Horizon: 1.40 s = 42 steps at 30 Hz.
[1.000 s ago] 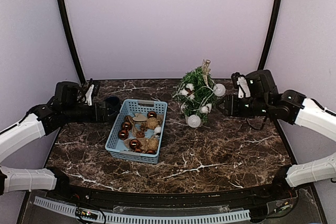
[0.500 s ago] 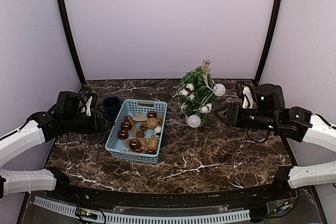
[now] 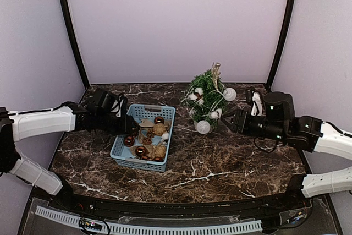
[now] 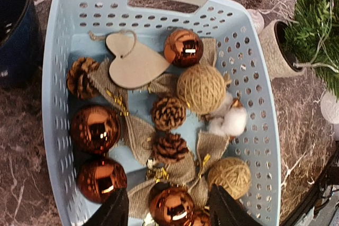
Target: Decorate the small christmas tree
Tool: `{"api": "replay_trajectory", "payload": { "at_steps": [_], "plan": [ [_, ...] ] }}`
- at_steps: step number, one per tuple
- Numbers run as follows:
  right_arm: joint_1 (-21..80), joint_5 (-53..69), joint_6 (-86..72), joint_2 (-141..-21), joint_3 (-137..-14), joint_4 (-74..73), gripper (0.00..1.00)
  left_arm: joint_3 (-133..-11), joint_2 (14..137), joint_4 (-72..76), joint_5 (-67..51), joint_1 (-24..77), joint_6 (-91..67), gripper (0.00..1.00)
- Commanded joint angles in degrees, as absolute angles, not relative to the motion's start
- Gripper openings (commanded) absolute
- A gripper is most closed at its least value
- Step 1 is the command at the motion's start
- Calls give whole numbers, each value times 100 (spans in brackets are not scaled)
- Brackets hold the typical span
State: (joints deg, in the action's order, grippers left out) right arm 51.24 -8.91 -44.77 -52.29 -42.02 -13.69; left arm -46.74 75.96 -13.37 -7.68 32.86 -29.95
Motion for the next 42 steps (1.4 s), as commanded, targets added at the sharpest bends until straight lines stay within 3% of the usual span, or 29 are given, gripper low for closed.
{"api": "replay_trajectory", "payload": {
  "at_steps": [1,15,26,33,38,42],
  "plan": [
    [5170,-1050,-4534,-5272,-4148,-1044,57,-5332,8234,-1003,-414,3304,-2698,53],
    [5159,-1500,-4614,-4920,-3923,-1104,58,-7286,10535,-1623,604,3297,-1666,41],
    [4732,-1446,-4399,-5203,-4287,-1386,62,-7497,11130,-1644,759,3269,-1574,40],
    [4136,-1121,-3828,-5581,-5011,-1779,62,-7460,11164,-1572,810,3249,-1490,28],
    [3996,-1021,-3764,-5647,-5052,-1722,62,-7493,11167,-1624,877,3246,-1495,12],
    [3919,-972,-3723,-5713,-5022,-1699,62,-7476,11150,-1553,895,3250,-1427,11]
  ]
}}
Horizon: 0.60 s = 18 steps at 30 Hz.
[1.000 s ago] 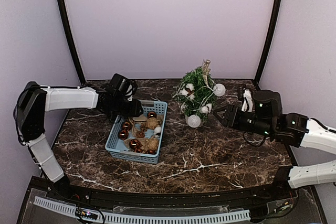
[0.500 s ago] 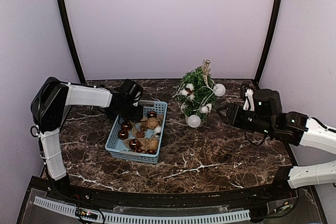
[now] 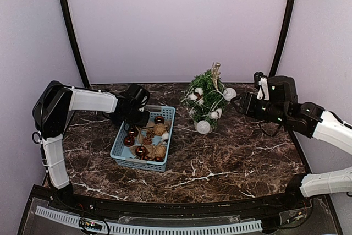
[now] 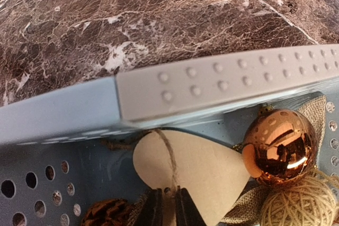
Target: Decorate the small christmas tree
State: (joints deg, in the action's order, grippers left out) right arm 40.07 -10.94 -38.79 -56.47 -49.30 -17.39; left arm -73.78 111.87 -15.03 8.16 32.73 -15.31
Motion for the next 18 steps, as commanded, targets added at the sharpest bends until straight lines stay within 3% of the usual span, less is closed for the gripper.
{"api": "replay_trajectory", "payload": {
  "at_steps": [1,12,18],
  "plan": [
    [3901,-961,-3718,-5727,-5045,-1716,62,-7482,11157,-1535,896,3251,-1389,11],
    [3756,-887,-3711,-5757,-5033,-1688,62,-7748,11399,-1424,843,3208,-1248,15],
    [3524,-813,-3684,-5777,-5040,-1711,62,-7772,11440,-1464,863,3206,-1263,0]
  ]
}}
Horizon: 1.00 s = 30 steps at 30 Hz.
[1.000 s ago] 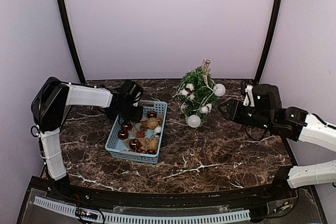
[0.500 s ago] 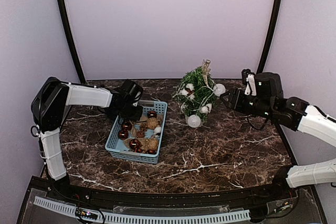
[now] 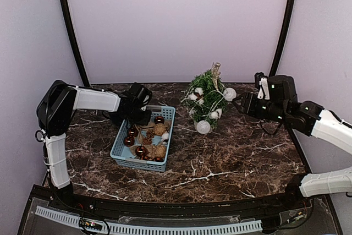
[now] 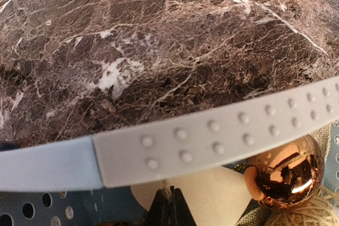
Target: Decorate the small christmas tree
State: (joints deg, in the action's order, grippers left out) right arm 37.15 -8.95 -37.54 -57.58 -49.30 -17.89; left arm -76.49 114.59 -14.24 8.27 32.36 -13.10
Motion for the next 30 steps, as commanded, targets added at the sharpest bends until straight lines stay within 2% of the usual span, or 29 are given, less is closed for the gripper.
{"api": "replay_trajectory", "payload": {
  "at_steps": [1,14,30],
  "plan": [
    [3432,-764,-3668,-5798,-5050,-1714,62,-7770,11420,-1475,895,3207,-1273,0],
    [1588,912,-3887,-6852,-4844,-724,61,-6760,9946,-868,297,3202,-1258,0],
    [1301,2006,-3966,-9791,-5444,855,54,-6040,8468,-1032,21,3205,-1463,0]
  ]
}}
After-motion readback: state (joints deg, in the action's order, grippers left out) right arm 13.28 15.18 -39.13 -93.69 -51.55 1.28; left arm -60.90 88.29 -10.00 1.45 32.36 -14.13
